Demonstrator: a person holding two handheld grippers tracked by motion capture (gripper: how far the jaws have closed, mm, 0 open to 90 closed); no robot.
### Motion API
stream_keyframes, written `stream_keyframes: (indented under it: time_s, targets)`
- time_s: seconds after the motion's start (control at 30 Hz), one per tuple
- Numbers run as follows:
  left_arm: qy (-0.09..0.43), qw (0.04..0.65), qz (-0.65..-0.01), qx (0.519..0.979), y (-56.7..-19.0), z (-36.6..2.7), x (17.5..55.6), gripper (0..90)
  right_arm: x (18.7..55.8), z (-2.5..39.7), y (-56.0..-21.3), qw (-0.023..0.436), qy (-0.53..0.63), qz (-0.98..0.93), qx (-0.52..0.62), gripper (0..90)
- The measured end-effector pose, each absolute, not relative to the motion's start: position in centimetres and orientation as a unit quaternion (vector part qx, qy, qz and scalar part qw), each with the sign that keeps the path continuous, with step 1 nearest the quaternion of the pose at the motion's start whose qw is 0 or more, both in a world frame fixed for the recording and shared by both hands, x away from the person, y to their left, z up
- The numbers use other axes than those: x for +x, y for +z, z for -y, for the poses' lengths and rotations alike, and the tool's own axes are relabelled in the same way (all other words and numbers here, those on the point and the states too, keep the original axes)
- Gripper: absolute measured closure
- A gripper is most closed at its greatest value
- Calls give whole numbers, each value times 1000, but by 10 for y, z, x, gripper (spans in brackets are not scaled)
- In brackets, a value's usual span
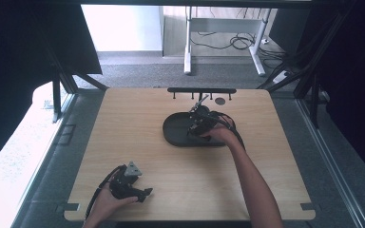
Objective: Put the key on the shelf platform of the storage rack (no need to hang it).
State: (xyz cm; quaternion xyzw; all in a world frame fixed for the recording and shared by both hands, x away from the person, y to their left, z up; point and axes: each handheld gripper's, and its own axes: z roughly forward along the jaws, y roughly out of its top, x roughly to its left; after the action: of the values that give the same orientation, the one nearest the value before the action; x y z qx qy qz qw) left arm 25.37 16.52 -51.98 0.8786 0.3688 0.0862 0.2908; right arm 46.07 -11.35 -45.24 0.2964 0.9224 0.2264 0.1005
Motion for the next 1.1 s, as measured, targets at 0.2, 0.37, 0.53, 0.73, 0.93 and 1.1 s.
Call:
stream_keyframes:
  time_s: [0.2, 0.37, 0.53, 0.73, 0.93, 1.1]
  targets:
    - [85, 287, -366, 881, -521, -163, 253, 189, 466, 113, -459, 104, 220, -921, 303, 503]
    - [85, 285, -363, 883, -522, -163, 254, 189, 469, 115, -463, 102, 216, -921, 308, 502]
    - [85, 281, -362, 885, -523, -162, 254, 187, 469, 117, -467, 106, 215, -919, 314, 502]
    - [79, 282, -365, 884, -527, -160, 255, 185, 469, 118, -469, 107, 216, -918, 315, 503]
    - [79, 285, -364, 883, -525, -160, 254, 185, 472, 123, -470, 107, 214, -916, 321, 503]
    - [79, 284, -364, 884, -526, -160, 254, 185, 473, 124, -472, 110, 215, -916, 320, 503]
